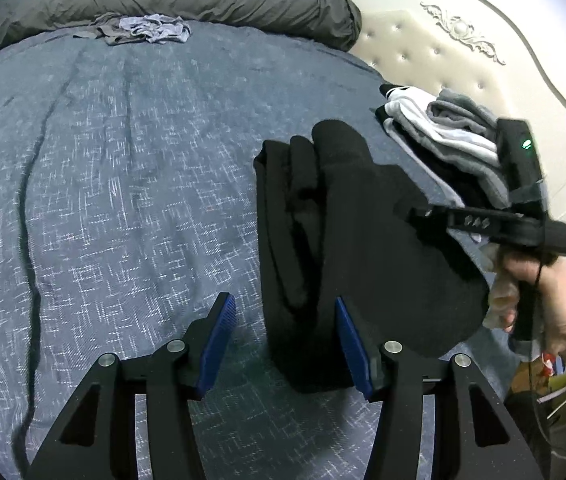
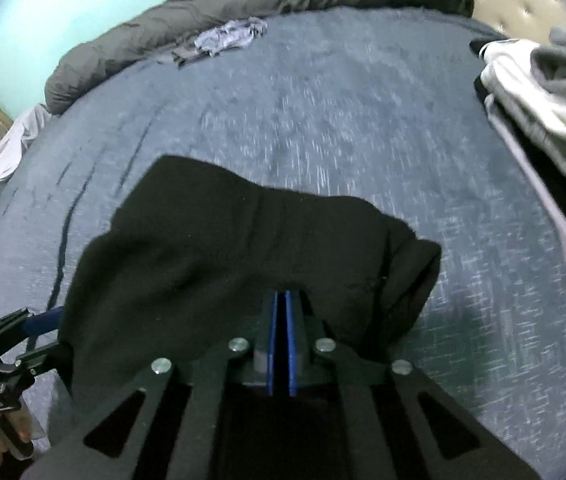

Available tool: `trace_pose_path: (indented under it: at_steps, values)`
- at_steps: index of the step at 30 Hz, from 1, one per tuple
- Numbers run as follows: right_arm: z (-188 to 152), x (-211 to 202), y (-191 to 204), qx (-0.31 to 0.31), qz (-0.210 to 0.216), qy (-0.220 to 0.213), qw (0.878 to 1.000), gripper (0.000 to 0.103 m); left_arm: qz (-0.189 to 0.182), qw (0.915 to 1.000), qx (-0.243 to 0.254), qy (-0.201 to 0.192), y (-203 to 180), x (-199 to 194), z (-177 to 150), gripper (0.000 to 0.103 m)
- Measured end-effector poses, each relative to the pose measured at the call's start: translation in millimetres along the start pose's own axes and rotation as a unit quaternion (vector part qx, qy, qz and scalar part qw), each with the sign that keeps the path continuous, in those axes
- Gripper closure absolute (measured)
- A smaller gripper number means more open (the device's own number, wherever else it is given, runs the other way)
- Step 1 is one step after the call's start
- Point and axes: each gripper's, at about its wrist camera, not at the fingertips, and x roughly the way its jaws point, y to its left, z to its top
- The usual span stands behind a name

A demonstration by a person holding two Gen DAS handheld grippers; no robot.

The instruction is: Fold clothes

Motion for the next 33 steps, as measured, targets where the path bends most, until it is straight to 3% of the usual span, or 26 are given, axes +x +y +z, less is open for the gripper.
trace_pose_path:
  at_steps: [5,6,8,9,13,19,22,25,33]
  values:
    - [-2.6,-43.4,-11.6,0.047,0.029,-0.035,0.998,0.095,-0.027,0.9993,-0.024,0.004,7.0,-7.6,2.4,0.047]
    - [-5.7,-51.8,-14.5,0.058,0.036,-0.038,0.997,0.089,-0.038,0.9988,-0.031,0.004,7.6,-9.7,3.7,0.046]
    - [-17.1,-65.4,-24.1,0.082,0.056,-0.034,0.994,0.061,-0.061,0.9971,-0.044,0.006,8.6,-13.4,6.1,0.032]
    - [-23.3,-69.0,-30.8,0.099,0.059,-0.031,0.993,0.043,-0.065,0.9967,-0.047,0.006,8.1,-14.7,6.6,0.031]
    - [-45.2,-68.3,-51.2,0.146,0.07,-0.008,0.987,0.029,-0.066,0.9962,-0.053,0.021,4.4,-7.7,12.9,0.029]
    - [-64.8,-39.1,-54.4,0.183,0.12,0.049,0.974,0.026,-0.074,0.9925,-0.062,0.075,0.7,25.0,23.2,0.026]
    - [-67.3,-32.0,-53.5,0.193,0.121,0.053,0.972,0.021,-0.081,0.99,-0.063,0.096,0.5,43.9,28.8,0.026]
    - [-67.0,-24.9,-55.1,0.205,0.131,0.056,0.968,0.019,-0.095,0.9876,-0.07,0.104,2.1,55.1,32.2,0.025]
    - [-61.5,-7.1,-48.0,0.182,0.135,0.074,0.971,0.015,-0.107,0.9851,-0.068,0.116,0.8,80.4,33.6,0.02]
